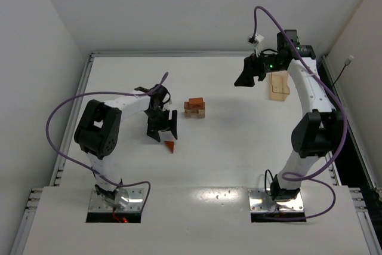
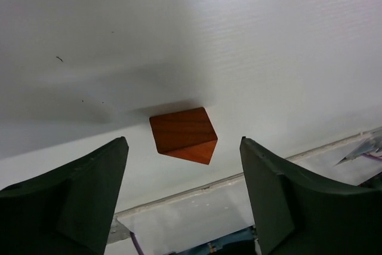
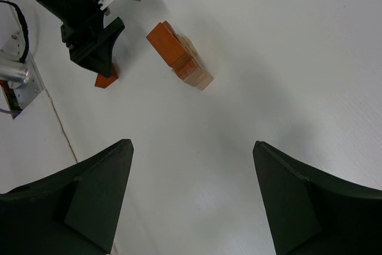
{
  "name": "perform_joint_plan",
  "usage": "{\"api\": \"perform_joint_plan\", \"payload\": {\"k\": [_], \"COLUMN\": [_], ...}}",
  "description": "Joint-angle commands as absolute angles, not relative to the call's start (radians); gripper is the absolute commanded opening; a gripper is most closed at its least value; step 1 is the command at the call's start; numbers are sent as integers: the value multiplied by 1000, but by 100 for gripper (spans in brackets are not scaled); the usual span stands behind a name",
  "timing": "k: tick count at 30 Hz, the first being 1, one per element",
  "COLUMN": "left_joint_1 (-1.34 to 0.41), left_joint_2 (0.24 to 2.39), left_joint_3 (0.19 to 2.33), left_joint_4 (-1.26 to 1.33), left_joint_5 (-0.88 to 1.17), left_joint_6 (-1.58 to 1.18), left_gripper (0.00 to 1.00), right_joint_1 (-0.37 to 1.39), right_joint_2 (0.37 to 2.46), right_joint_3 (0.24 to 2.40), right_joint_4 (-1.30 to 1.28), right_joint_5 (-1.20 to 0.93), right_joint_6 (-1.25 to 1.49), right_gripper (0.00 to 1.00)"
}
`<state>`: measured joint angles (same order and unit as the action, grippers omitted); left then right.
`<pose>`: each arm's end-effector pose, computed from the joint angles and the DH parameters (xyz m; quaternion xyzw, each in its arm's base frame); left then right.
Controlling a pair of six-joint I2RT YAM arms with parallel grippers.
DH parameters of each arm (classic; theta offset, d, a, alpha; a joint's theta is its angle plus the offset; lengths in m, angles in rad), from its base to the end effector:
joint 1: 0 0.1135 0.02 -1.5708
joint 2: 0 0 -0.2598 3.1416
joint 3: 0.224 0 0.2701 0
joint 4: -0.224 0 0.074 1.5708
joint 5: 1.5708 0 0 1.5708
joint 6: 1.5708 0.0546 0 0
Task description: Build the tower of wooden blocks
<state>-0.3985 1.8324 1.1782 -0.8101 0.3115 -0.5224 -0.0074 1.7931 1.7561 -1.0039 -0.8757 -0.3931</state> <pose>0.3125 -0.1497 0.1266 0.0528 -0.9851 0.1621 0.0217 0.3980 0.0390 0.3231 -0.2765 0.8366 0.3538 0.3138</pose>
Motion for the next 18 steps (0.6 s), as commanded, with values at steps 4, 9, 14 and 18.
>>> {"api": "perform_joint_plan", "payload": {"k": [4, 9, 14, 18], "left_joint_1": [-414, -423, -423, -423], "left_joint_2": [1772, 1772, 1793, 1816], "left_joint_3": [1170, 1161, 1170, 1180], "left_joint_4": [-801, -801, -801, -801], "left_joint_5": [353, 362, 362, 362], "left_joint_6": [-520, -520, -520, -520], "left_gripper": [74, 68, 65, 65], "right_joint_1": [-12, -12, -12, -21], "right_joint_2": [1784, 1784, 1784, 1793], "right_joint_3": [1793, 1793, 1793, 1793], "right_joint_4": [-997, -997, -997, -1006], "right_joint_5": [-934, -934, -934, -934], "right_joint_6": [-414, -414, -423, -423], "right_gripper": [79, 79, 79, 79]}}
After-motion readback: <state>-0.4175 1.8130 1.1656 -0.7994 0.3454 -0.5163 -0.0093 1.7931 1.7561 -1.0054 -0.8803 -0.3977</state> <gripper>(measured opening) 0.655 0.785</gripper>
